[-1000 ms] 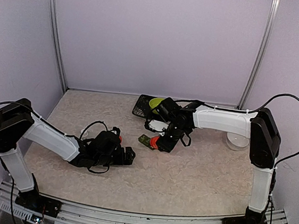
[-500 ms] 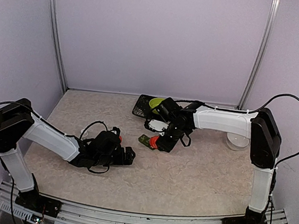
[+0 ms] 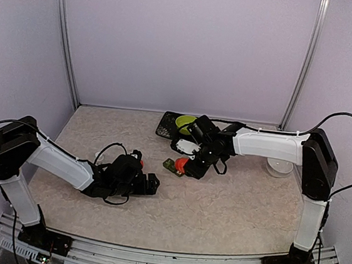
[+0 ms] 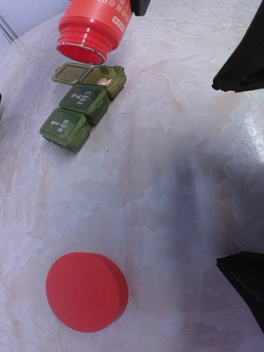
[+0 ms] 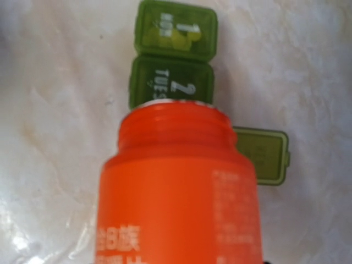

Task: Sort the pills into containers
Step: Pour the pill into the compartment of the pill container, then pick up the lid of the pill bottle from the pill container.

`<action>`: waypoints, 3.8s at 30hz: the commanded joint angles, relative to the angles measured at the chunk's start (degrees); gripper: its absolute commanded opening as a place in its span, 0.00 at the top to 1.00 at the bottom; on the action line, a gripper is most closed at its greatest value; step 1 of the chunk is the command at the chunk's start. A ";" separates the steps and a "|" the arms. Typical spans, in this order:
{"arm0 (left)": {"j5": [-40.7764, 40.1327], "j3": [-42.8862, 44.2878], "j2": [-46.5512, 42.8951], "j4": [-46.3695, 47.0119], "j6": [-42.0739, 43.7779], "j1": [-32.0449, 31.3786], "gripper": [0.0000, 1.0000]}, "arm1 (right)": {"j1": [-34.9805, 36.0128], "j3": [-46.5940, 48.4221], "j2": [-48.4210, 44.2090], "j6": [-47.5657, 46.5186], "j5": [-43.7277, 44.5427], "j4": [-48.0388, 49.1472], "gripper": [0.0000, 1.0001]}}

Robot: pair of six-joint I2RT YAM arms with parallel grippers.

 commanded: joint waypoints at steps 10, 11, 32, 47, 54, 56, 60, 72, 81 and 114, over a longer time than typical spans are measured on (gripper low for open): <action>-0.46 1.32 -0.20 -0.56 0.15 -0.34 0.01 | 0.52 -9.83 -6.64 0.69 -2.59 11.62 0.79; -0.44 1.37 -0.18 -0.61 0.17 -0.34 0.01 | 0.46 -10.33 -6.84 0.72 -2.33 12.27 0.79; -1.23 1.12 -2.01 -1.60 0.31 -0.34 0.01 | 0.32 -33.78 -16.64 2.05 -1.92 46.86 0.80; -2.52 2.93 -7.60 -6.22 1.70 -1.19 0.01 | 0.20 -49.79 -23.09 3.44 -6.06 78.44 0.81; -2.97 4.42 -12.54 -9.33 2.64 -1.61 0.01 | 0.21 -58.33 -29.92 4.76 -10.82 95.60 0.82; -3.16 5.16 -13.60 -10.41 2.99 -1.70 0.01 | 0.23 -60.41 -32.03 5.38 -12.49 99.78 0.82; -4.43 6.75 -15.53 -12.93 4.04 -1.83 0.01 | 0.21 -64.52 -36.05 6.50 -15.27 108.40 0.83; -8.32 10.33 -11.94 -20.70 10.06 5.64 0.01 | -0.18 -67.63 -44.44 14.55 -25.10 116.98 0.84; -9.99 16.27 1.39 -22.12 15.10 10.84 0.01 | -0.17 -67.27 -53.21 13.94 -26.25 104.73 0.83; -4.11 23.63 12.92 -23.77 16.65 13.19 0.30 | -0.18 -65.91 -56.98 11.69 -24.82 92.67 0.82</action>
